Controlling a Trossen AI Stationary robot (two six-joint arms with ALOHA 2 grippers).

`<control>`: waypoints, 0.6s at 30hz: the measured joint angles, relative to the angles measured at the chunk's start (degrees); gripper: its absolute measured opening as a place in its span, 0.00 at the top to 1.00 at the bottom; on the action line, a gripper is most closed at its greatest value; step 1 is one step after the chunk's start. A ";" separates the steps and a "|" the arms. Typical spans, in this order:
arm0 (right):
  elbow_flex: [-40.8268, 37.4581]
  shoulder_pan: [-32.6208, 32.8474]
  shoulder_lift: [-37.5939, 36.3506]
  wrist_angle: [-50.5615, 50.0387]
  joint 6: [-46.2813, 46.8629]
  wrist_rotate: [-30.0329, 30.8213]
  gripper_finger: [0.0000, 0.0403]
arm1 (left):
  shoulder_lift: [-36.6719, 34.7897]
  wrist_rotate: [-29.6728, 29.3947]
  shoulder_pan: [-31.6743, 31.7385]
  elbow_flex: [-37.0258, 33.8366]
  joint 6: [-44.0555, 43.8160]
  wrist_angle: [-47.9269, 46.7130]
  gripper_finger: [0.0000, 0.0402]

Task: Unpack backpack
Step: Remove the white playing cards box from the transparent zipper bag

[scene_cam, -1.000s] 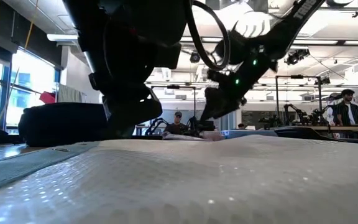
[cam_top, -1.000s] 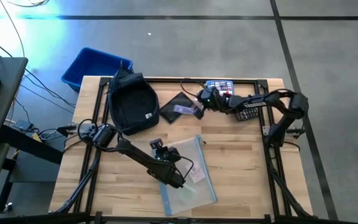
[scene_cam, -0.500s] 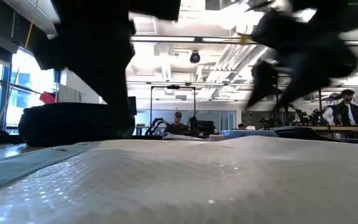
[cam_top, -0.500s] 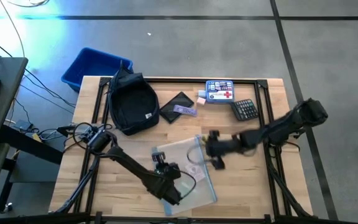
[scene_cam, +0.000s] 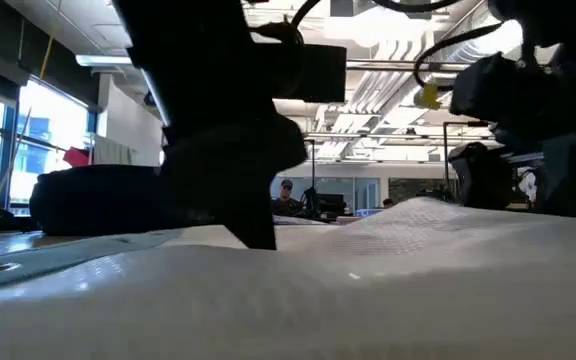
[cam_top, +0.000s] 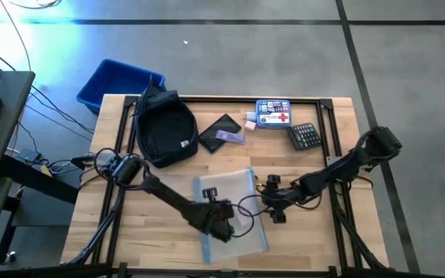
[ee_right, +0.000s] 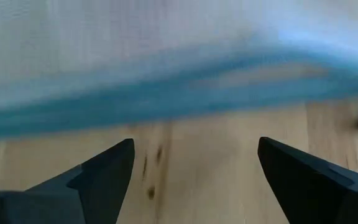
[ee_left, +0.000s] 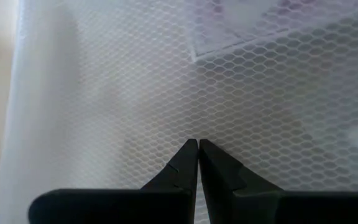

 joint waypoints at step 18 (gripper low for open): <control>5.13 1.54 5.27 15.30 -17.27 -4.44 0.19 | 0.42 -12.19 3.73 -0.72 -0.61 -1.14 1.00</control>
